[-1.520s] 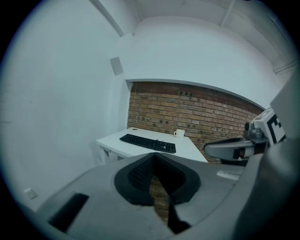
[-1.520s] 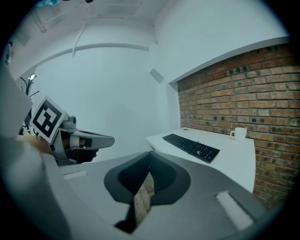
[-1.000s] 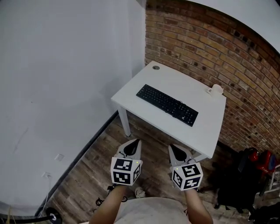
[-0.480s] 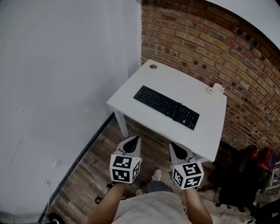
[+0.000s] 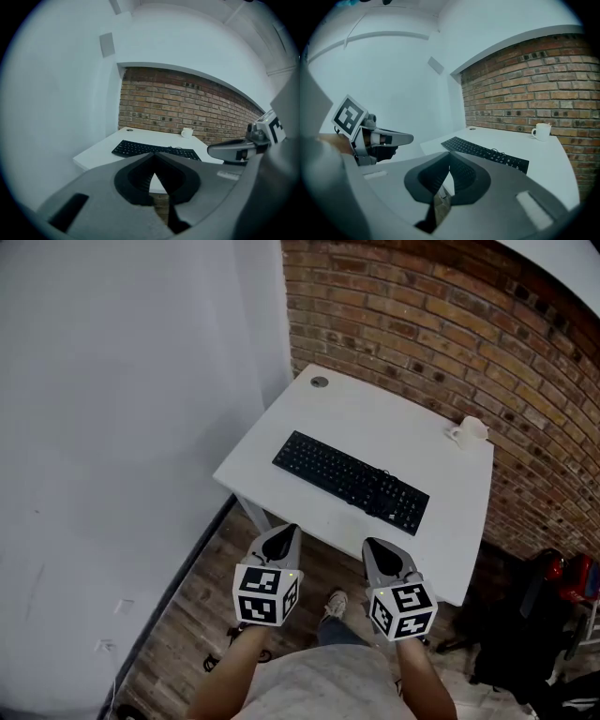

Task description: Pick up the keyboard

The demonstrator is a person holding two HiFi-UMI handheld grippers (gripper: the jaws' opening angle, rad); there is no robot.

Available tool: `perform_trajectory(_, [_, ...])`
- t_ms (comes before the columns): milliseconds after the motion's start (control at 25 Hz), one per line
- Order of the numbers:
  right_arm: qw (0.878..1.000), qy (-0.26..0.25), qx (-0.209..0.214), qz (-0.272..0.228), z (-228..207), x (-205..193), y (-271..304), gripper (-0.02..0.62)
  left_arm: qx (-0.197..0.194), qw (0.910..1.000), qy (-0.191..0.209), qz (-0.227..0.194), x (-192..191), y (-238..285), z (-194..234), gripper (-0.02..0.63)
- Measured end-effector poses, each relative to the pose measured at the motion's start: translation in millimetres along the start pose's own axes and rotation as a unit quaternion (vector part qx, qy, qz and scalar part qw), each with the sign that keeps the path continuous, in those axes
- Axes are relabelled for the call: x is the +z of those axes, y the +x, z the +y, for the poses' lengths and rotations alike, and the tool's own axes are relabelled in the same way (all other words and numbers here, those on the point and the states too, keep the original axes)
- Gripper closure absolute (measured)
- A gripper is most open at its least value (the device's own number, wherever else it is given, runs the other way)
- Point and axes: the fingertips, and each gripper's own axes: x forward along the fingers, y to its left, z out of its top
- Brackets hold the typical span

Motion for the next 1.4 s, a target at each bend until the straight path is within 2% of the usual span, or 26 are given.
perform_trajectory(360, [1.000, 0.017, -0.009, 0.020, -80.1, 10.3, 51.0, 0.591, -0.004, 0.9996, 0.013, 0.023, 27.4, 95.7, -3.3, 0.606])
perform_trajectory(600, [0.998, 0.038, -0.029, 0.040, -132.1, 0.9, 70.6, 0.542, 0.000, 0.9987, 0.023, 0.045, 27.6, 144.0, 5.2, 0.606])
perform_trajectory(840, [0.994, 0.064, -0.071, 0.058, -176.5, -17.1, 77.6, 0.499, 0.000, 0.9979, 0.023, 0.061, 22.2, 172.9, 22.1, 0.552])
perform_trajectory(1080, [0.987, 0.077, -0.119, 0.076, -201.3, -30.8, 83.1, 0.452, -0.014, 0.9964, 0.038, 0.075, 20.6, 198.2, 38.0, 0.496])
perform_trajectory(1400, [0.967, 0.120, -0.207, 0.089, -226.1, -45.0, 85.0, 0.351, -0.038, 0.9931, 0.047, 0.100, 16.2, 228.5, 80.5, 0.382])
